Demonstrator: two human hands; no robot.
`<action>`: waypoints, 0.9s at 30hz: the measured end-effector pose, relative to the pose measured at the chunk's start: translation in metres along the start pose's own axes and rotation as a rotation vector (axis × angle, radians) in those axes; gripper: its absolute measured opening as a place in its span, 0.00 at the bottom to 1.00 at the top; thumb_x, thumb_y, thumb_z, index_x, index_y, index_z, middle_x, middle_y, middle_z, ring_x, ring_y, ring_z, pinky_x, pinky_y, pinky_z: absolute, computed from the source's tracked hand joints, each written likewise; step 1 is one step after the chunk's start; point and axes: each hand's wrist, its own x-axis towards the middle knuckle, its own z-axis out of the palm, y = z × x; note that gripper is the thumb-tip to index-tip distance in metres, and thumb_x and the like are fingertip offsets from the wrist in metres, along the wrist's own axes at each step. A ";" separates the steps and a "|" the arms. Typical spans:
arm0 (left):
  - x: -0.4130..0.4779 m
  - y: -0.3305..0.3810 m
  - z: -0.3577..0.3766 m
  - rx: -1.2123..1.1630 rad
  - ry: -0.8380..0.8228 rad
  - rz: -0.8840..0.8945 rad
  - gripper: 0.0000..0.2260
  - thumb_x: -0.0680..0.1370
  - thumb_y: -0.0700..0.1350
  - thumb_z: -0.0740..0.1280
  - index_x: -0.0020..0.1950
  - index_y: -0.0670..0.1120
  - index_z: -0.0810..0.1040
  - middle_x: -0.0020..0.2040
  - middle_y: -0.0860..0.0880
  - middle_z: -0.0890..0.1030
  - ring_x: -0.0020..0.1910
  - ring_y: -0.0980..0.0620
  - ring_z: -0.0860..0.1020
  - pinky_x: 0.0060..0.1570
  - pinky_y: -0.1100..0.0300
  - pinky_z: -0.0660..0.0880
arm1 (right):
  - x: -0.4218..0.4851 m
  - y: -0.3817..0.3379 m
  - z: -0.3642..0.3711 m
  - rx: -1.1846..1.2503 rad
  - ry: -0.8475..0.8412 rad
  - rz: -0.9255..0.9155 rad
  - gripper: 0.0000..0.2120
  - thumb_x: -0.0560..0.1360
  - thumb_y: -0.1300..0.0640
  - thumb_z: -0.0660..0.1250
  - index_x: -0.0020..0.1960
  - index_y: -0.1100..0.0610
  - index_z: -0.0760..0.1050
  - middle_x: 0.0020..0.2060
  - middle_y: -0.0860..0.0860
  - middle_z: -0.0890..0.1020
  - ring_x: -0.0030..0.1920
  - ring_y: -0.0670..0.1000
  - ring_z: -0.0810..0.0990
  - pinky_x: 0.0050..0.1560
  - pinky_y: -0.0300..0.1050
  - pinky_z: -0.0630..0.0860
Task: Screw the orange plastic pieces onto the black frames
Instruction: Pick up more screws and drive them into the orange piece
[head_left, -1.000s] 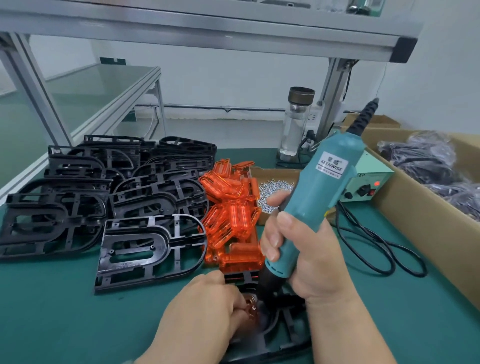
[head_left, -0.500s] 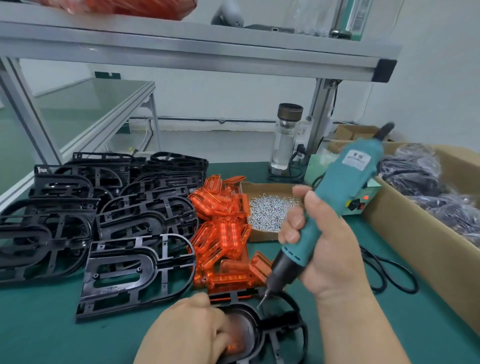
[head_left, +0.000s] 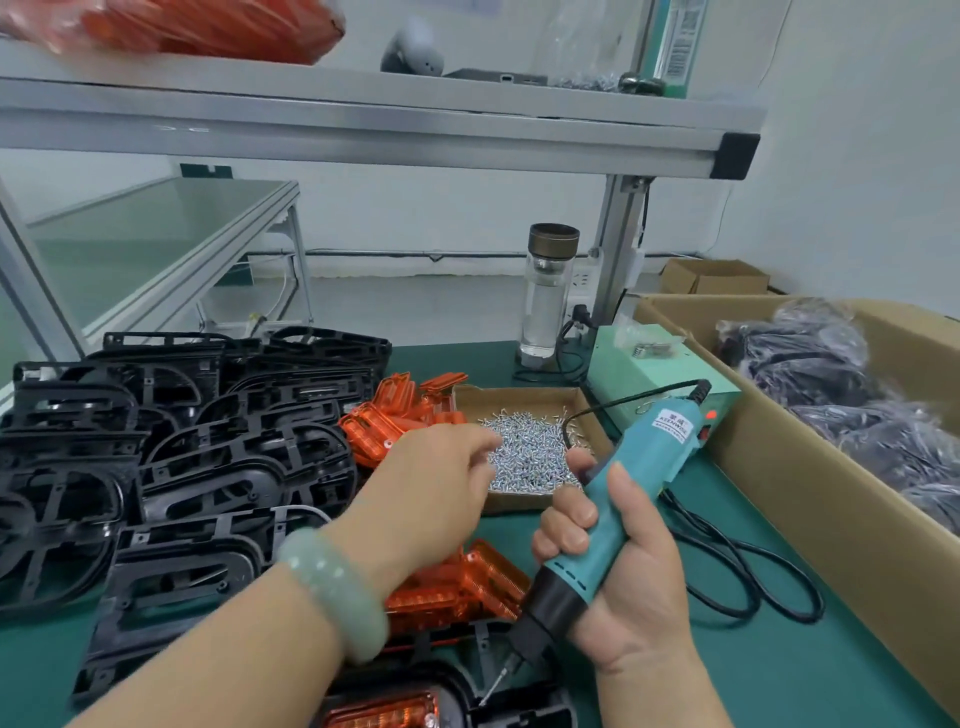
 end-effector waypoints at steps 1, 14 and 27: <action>0.015 0.001 0.007 0.024 -0.029 0.002 0.16 0.79 0.45 0.62 0.67 0.51 0.73 0.60 0.51 0.79 0.59 0.53 0.75 0.58 0.66 0.66 | 0.001 -0.001 -0.001 0.004 0.002 0.002 0.11 0.70 0.52 0.65 0.48 0.57 0.76 0.26 0.48 0.68 0.22 0.45 0.68 0.25 0.39 0.71; 0.096 0.008 0.063 0.519 -0.564 0.028 0.13 0.77 0.37 0.62 0.60 0.43 0.76 0.58 0.43 0.79 0.55 0.43 0.77 0.57 0.53 0.74 | 0.008 -0.001 -0.005 0.073 -0.016 0.079 0.29 0.49 0.53 0.86 0.46 0.58 0.80 0.26 0.50 0.68 0.22 0.47 0.67 0.24 0.41 0.70; 0.088 0.006 0.046 0.292 -0.316 -0.025 0.09 0.77 0.39 0.64 0.52 0.46 0.83 0.51 0.47 0.83 0.52 0.47 0.79 0.53 0.56 0.75 | 0.009 0.001 -0.007 0.094 -0.041 0.091 0.26 0.49 0.54 0.86 0.43 0.58 0.82 0.26 0.50 0.68 0.21 0.47 0.68 0.24 0.42 0.71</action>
